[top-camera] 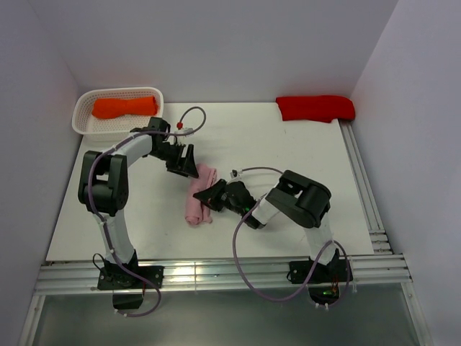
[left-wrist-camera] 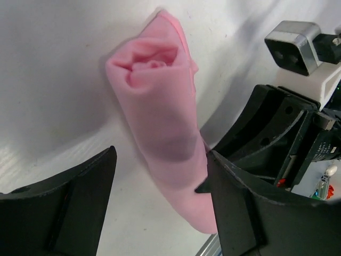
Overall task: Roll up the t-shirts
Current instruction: Roll the tshirt
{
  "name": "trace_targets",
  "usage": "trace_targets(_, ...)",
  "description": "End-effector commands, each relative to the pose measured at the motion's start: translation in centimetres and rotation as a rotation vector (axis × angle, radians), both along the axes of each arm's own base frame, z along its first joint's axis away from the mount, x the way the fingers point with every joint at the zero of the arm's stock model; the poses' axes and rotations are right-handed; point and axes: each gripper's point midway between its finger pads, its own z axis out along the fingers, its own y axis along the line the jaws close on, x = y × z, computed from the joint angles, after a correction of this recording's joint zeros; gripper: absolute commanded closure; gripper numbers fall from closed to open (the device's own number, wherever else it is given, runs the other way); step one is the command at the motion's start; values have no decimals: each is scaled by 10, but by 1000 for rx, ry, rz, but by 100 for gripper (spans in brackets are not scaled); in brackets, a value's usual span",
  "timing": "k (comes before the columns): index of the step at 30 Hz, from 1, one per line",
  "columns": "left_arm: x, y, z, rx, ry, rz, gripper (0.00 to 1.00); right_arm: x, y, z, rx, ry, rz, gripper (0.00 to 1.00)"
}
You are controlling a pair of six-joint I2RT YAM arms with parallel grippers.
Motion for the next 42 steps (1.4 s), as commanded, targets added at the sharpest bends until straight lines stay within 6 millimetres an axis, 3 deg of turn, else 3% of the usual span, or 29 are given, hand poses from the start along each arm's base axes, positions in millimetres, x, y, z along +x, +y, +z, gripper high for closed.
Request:
trace_targets(1,10,-11,0,-62,-41,-9,27,-11,0,4,127,48,21,94)
trace_targets(5,15,-6,-15,-14,-30,37,36,-16,-5,-4,138,72,19,94)
trace_targets(10,23,-2,-23,112,-71,69,49,-17,-13,-24,-30,95,19,93)
trace_targets(11,24,-3,-22,128,-81,67,56,-13,-11,-16,-39,79,12,93)
trace_targets(12,27,0,-24,170,-77,108,60,-15,-16,-26,-97,103,12,92)
trace_targets(15,29,1,-25,260,-106,121,78,-15,-18,-29,-182,96,32,88)
trace_targets(16,27,-1,-24,291,-117,112,86,-15,-18,-28,-195,94,38,82)
trace_targets(18,27,-1,-26,364,-146,112,92,-16,-22,-34,-270,98,52,71)
trace_targets(19,26,-2,-26,381,-152,109,94,-11,-19,-25,-281,80,53,62)
trace_targets(21,24,-4,-24,406,-169,102,94,-14,-30,-34,-395,85,48,55)
trace_targets(22,23,-4,-24,412,-169,99,95,-9,-26,-22,-405,61,42,51)
trace_targets(25,24,-6,-22,428,-180,95,95,-14,-35,-22,-556,49,49,47)
trace_targets(26,23,-5,-22,437,-178,95,95,-9,-27,-9,-568,22,48,47)
trace_targets(27,23,-5,-22,443,-182,94,95,-15,-35,-14,-649,36,65,46)
trace_targets(28,24,-5,-21,450,-189,94,95,-10,-27,2,-667,-3,46,46)
trace_targets(30,23,-6,-22,461,-191,90,95,-16,-35,1,-770,1,56,46)
trace_targets(31,23,-6,-21,465,-195,90,95,-12,-27,15,-784,-32,41,46)
trace_targets(33,23,-7,-24,481,-195,87,95,-17,-34,19,-868,-38,46,46)
trace_targets(34,23,-8,-24,481,-195,86,95,-11,-30,32,-882,-70,17,45)
trace_targets(36,22,-9,-25,481,-187,85,95,-16,-32,35,-936,-83,20,45)
trace_targets(41,21,-14,-24,481,-186,80,94,-2,-18,48,-966,-150,-9,44)
trace_targets(42,21,-15,-24,482,-185,79,94,2,-17,41,-991,-151,-13,45)
